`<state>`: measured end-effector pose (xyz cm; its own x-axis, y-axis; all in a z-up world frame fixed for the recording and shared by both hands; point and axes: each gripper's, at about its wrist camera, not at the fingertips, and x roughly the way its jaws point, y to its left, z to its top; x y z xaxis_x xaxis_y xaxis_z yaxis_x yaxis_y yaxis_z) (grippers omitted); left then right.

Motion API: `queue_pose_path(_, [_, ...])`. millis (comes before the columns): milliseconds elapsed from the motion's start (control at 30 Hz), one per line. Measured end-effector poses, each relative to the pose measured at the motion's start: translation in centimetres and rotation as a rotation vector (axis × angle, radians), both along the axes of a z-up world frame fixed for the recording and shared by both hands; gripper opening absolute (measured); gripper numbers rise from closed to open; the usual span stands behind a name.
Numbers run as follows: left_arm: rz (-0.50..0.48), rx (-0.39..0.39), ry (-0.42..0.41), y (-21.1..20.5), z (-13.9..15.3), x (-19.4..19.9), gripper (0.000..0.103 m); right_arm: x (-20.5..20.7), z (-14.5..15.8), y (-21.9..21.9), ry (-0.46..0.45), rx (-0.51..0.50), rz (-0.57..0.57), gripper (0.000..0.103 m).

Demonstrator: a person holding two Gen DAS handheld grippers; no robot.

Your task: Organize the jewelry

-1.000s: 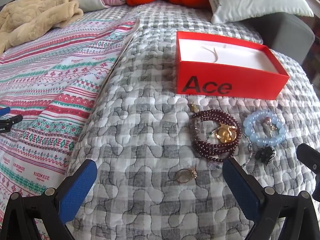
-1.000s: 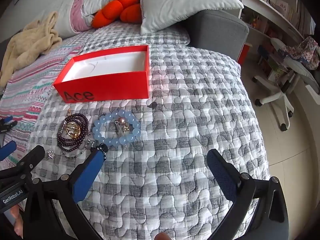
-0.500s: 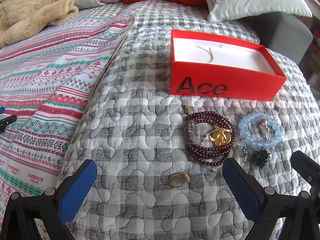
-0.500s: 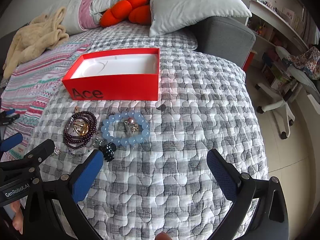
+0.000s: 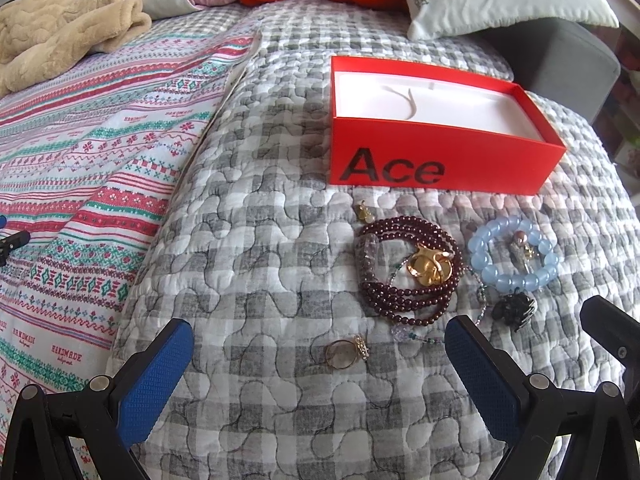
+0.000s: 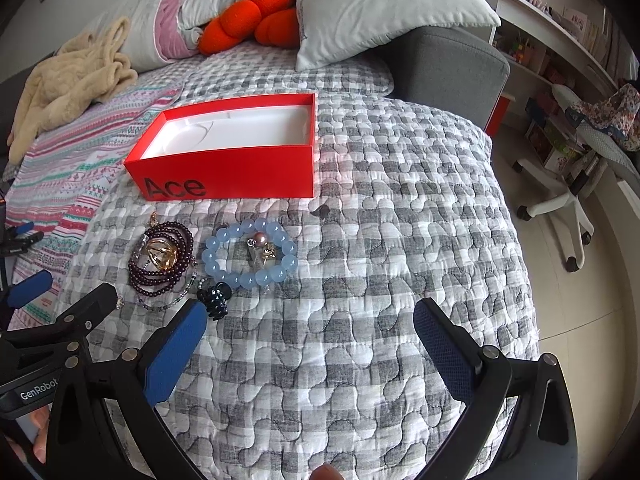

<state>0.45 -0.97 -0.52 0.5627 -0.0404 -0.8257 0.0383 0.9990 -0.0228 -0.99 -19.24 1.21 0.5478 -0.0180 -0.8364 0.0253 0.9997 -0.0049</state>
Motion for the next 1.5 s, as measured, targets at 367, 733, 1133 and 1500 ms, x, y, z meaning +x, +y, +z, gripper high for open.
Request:
queue_pose_path(367, [-0.001,-0.005,-0.003,0.10,0.36,-0.14,0.103,-0.35,0.22,-0.11,-0.004,0.004,-0.004,0.103])
queue_pose_path(733, [-0.004,-0.005,-0.005,0.00,0.43,-0.11,0.103,-0.36,0.22,-0.09,-0.004,0.005,0.001,0.103])
queue_pose_path(1133, [-0.009,-0.011,-0.004,-0.14,0.45,-0.17,0.103,-0.35,0.25,-0.23,0.000,0.017,-0.007,0.103])
queue_pose_path(1500, [-0.014,-0.014,-0.008,-0.19,0.59,-0.27,0.103,-0.39,0.36,-0.15,-0.003,0.013,-0.004,0.103])
